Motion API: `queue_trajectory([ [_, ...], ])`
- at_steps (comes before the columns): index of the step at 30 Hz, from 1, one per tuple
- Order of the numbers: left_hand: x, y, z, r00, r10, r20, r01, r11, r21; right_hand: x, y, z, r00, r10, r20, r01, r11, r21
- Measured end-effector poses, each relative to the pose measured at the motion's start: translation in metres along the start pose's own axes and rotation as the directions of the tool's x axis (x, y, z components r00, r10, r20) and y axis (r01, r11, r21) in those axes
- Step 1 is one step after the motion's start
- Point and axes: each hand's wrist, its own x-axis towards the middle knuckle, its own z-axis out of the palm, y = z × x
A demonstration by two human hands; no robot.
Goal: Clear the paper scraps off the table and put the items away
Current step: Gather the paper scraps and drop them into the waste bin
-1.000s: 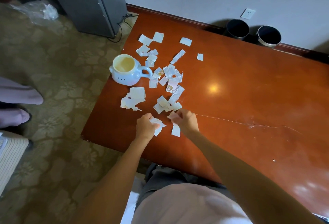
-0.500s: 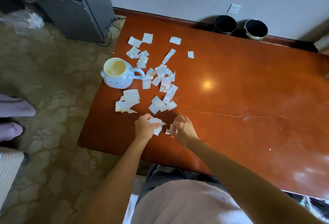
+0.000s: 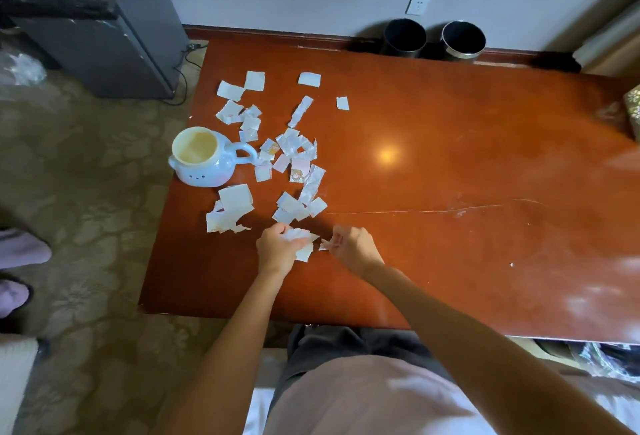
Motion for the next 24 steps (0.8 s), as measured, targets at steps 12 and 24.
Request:
queue_trajectory([
  [12, -0.037, 0.152, 0.111, 0.916, 0.305, 0.259, -0.295, 0.952, -0.077, -0.050, 0.102, -0.148, 0.818, 0.406, -0.407, -0.202, 0.866, 0.458],
  [24, -0.213, 0.353, 0.430, 0.586, 0.495, 0.642, -0.480, 0.850, -0.217, -0.187, 0.382, -0.343, 0.347, 0.719, -0.602, -0.083, 0.663, 0.744],
])
